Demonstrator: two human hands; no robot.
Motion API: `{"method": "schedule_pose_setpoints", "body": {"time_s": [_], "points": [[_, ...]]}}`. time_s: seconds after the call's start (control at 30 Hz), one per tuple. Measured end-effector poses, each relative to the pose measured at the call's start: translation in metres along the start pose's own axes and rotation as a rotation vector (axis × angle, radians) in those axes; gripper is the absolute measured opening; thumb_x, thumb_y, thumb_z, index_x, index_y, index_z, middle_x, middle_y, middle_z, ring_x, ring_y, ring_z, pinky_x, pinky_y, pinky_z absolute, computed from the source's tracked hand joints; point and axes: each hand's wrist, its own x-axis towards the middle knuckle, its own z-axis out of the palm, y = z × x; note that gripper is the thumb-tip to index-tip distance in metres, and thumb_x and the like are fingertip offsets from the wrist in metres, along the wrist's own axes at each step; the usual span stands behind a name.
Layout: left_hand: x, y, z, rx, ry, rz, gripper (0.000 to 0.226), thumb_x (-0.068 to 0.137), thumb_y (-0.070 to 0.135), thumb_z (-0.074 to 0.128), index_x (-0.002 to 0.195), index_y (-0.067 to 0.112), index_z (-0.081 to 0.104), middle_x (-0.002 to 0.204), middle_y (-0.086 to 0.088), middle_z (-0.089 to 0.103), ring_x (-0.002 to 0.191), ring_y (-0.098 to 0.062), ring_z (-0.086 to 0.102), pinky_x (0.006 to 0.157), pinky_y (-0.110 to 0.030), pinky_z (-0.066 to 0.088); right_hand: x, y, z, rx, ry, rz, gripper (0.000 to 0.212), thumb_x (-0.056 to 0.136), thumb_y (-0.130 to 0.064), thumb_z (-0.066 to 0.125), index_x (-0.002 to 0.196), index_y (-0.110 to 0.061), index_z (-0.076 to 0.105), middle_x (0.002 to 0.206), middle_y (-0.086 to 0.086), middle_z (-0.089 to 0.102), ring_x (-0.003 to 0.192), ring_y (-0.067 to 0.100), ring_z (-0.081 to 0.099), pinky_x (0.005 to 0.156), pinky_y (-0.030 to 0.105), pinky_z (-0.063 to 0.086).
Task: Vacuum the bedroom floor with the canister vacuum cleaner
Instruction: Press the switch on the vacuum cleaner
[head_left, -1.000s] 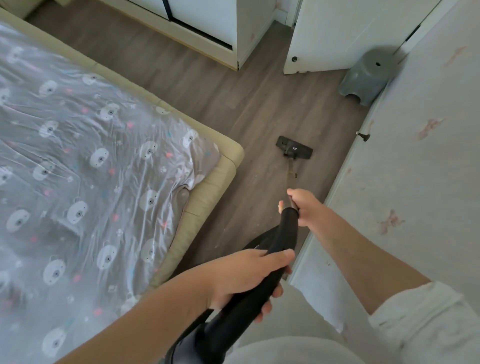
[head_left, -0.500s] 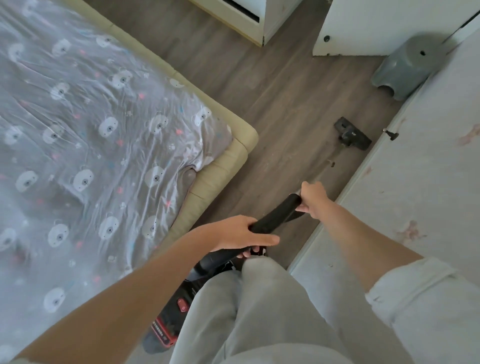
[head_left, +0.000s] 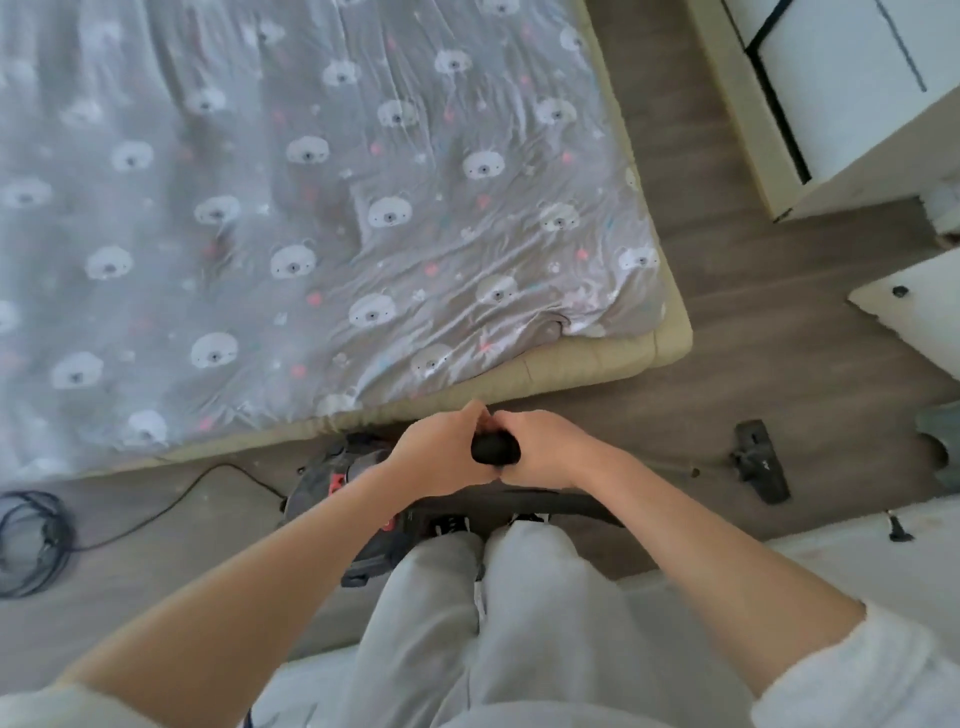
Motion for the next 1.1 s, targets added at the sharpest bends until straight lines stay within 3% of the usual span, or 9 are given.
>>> {"method": "schedule_pose_setpoints", "body": {"time_s": [0.07,0.17,0.3,0.37,0.47,0.57,0.73,0.87,1.1], "points": [[-0.016,-0.026,0.0,-0.05,0.078,-0.007,0.048,0.075,0.05,0.076,0.112,0.035,0.051,0.093,0.018,0.063,0.081,-0.014,0.058,0.064,-0.029,0.043,0.018,-0.015,0.014,-0.026,-0.025,-0.013,0.023,0.069,-0.037,0.066,0.088,-0.041,0.054,0.081,-0.019,0.062,0.076,0.009,0.06,0.058,0.026,0.043],[-0.045,-0.084,0.0,-0.225,0.228,-0.052,0.046,0.076,0.055,0.076,0.115,0.04,0.056,0.106,0.022,0.058,0.103,-0.01,0.052,0.084,-0.031,0.045,0.04,-0.02,0.031,-0.16,-0.032,-0.02,0.014,0.068,-0.043,0.062,0.072,-0.036,0.05,0.07,-0.013,0.06,0.066,0.008,0.057,0.052,0.028,0.04],[-0.069,-0.175,0.012,-0.393,0.494,-0.393,0.041,0.093,0.054,0.059,0.128,0.032,0.06,0.125,0.008,0.063,0.117,-0.017,0.055,0.094,-0.037,0.047,0.059,-0.01,0.042,-0.257,0.0,-0.028,0.018,0.067,-0.051,0.058,0.069,-0.035,0.048,0.064,-0.013,0.059,0.061,0.003,0.055,0.049,0.026,0.038],[-0.079,-0.22,0.039,-0.398,0.451,-0.623,0.038,0.098,0.044,0.057,0.132,0.027,0.059,0.132,-0.003,0.064,0.118,-0.026,0.06,0.093,-0.039,0.049,0.069,-0.005,0.046,-0.263,-0.018,-0.041,0.02,0.066,-0.051,0.057,0.066,-0.035,0.045,0.061,-0.012,0.057,0.058,0.004,0.054,0.047,0.026,0.036],[-0.082,-0.253,0.099,-0.412,0.236,-0.855,0.056,0.094,0.047,0.065,0.143,0.023,0.051,0.134,-0.016,0.058,0.115,-0.034,0.061,0.093,-0.042,0.052,0.082,0.006,0.052,-0.244,-0.047,-0.032,0.021,0.065,-0.051,0.058,0.062,-0.035,0.044,0.058,-0.013,0.055,0.052,0.005,0.05,0.046,0.026,0.034],[-0.055,-0.261,0.153,-0.461,0.196,-0.883,0.06,0.093,0.043,0.067,0.143,0.018,0.047,0.129,-0.016,0.056,0.111,-0.035,0.061,0.089,-0.043,0.052,0.1,0.019,0.059,-0.254,-0.059,-0.029,0.016,0.06,-0.051,0.053,0.064,-0.039,0.044,0.063,-0.02,0.055,0.049,0.007,0.045,0.046,0.026,0.031],[-0.005,-0.26,0.193,-0.657,0.468,-1.016,0.032,0.102,0.028,0.053,0.129,0.01,0.047,0.132,-0.02,0.053,0.119,-0.043,0.055,0.101,-0.054,0.044,0.127,0.024,0.08,-0.283,-0.046,-0.02,0.021,0.063,-0.047,0.056,0.065,-0.03,0.044,0.061,-0.012,0.055,0.053,0.009,0.048,0.048,0.03,0.034],[0.002,-0.271,0.212,-0.778,0.563,-0.996,0.014,0.104,0.021,0.052,0.116,0.015,0.045,0.129,-0.012,0.058,0.117,-0.038,0.056,0.103,-0.053,0.041,0.145,0.021,0.1,-0.279,-0.088,-0.001,0.022,0.065,-0.042,0.058,0.064,-0.024,0.045,0.058,-0.006,0.054,0.056,0.012,0.049,0.05,0.03,0.036],[-0.007,-0.29,0.23,-0.644,0.638,-0.927,0.014,0.106,0.017,0.044,0.114,0.019,0.055,0.124,-0.016,0.054,0.112,-0.039,0.05,0.099,-0.051,0.035,0.154,0.011,0.096,-0.294,-0.107,-0.018,0.016,0.068,-0.044,0.057,0.06,-0.042,0.044,0.057,-0.02,0.051,0.049,0.005,0.042,0.049,0.025,0.03]]}}
